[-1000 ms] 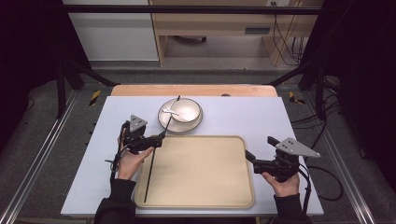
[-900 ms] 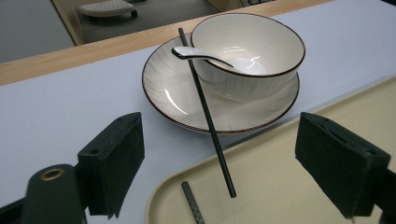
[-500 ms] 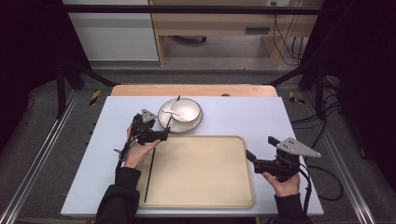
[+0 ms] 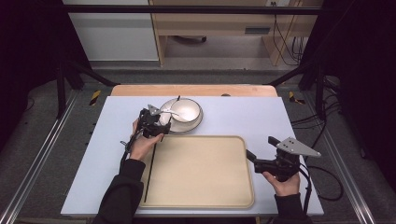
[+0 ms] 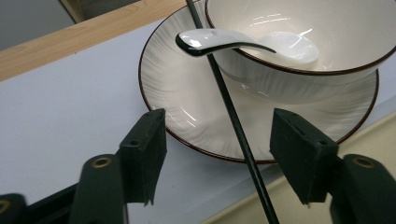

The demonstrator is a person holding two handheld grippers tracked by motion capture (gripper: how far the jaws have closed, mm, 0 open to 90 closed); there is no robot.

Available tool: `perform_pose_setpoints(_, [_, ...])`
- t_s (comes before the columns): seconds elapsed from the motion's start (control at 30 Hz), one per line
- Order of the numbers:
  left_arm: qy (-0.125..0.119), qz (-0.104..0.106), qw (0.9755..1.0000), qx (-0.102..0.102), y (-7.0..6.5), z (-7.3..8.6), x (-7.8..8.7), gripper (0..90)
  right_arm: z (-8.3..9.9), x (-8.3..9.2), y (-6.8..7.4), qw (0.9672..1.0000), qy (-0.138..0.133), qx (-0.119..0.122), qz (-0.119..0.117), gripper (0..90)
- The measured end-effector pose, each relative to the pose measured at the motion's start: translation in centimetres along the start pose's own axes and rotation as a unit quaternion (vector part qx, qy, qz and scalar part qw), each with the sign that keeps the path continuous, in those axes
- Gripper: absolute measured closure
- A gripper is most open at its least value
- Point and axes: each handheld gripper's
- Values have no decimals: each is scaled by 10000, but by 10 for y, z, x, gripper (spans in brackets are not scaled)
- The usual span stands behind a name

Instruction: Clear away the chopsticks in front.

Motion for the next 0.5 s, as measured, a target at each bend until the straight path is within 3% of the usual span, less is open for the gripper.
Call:
perform_pose_setpoints(0.33, [147,56,9998,81,-3,1,-17,558,0,0,0,10000,3,-8,-1,51])
perform_pose_setpoints(0.5, [93,40,9998,174,-1,2,-22,656,0,-1,0,10000,10,11,-14,52])
Point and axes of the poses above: each handheld gripper's, and its own axes: x roughly backward along the jaws, z roughly out of its underside, y roughly to its left, and after that the axes turned 2 degrees about x, right-handed
